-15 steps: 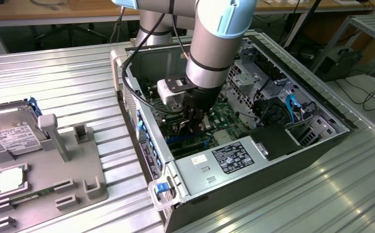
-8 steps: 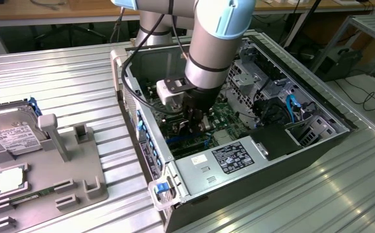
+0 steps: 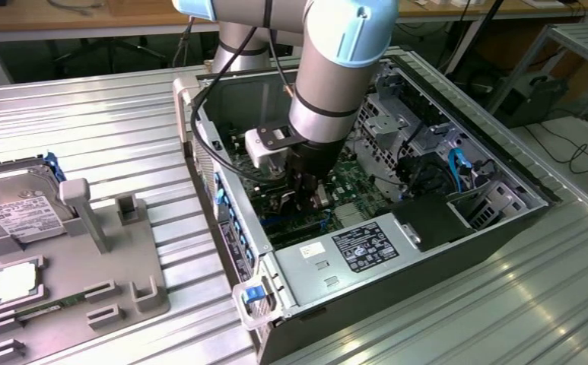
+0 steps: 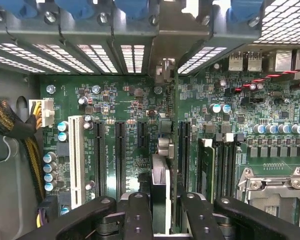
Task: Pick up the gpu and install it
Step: 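Insert the gpu into the slot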
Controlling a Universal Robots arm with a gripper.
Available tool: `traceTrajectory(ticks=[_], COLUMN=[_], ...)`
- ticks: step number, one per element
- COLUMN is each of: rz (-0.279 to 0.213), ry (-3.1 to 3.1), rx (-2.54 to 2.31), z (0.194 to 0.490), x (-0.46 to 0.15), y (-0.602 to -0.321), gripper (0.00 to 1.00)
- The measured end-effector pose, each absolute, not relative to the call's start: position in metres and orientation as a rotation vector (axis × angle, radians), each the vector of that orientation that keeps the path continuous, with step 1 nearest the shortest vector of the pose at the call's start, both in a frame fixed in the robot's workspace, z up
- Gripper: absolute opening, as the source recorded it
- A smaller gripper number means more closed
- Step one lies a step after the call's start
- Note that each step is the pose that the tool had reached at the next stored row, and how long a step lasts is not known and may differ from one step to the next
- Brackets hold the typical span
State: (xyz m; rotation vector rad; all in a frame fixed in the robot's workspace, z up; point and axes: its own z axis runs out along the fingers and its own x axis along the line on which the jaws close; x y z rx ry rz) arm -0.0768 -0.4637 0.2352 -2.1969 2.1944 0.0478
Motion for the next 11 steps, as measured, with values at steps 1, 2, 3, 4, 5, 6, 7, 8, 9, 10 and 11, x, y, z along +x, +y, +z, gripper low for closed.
traceTrajectory(ticks=[1,2,3,4,5,6,7,8,9,10,11], rz=[0.048,0.048,0.048,0.048,0.048,0.048,0.048,0.048,0.048,0.048,0.048], ry=[2.195,2.195,2.194,2.194,2.194,2.194,2.194,2.194,2.194,2.194,2.195], rx=[-2.197,-2.197,-2.197,-2.197,-2.197,-2.197,-2.197,-2.197,-2.197,-2.197,-2.197], z=[0.2349,0.2349,0.2349,0.2347,0.2347,0.2347,0.2347,0.2347,0.2344,0.2337,0.2323], x=[-0.0768,-0.0768,-0.0767,-0.0767,-0.0767,-0.0767,-0.0767,-0.0767,-0.0767,-0.0767,-0.0767], y=[-0.4638,-0.4638,-0.4638,-0.4637,-0.4637,-0.4637,-0.4637,-0.4637,-0.4637,-0.4637,-0.4636], gripper=[0.28,0.28,0.28,0.28,0.28,0.28,0.28,0.28,0.28,0.28,0.28])
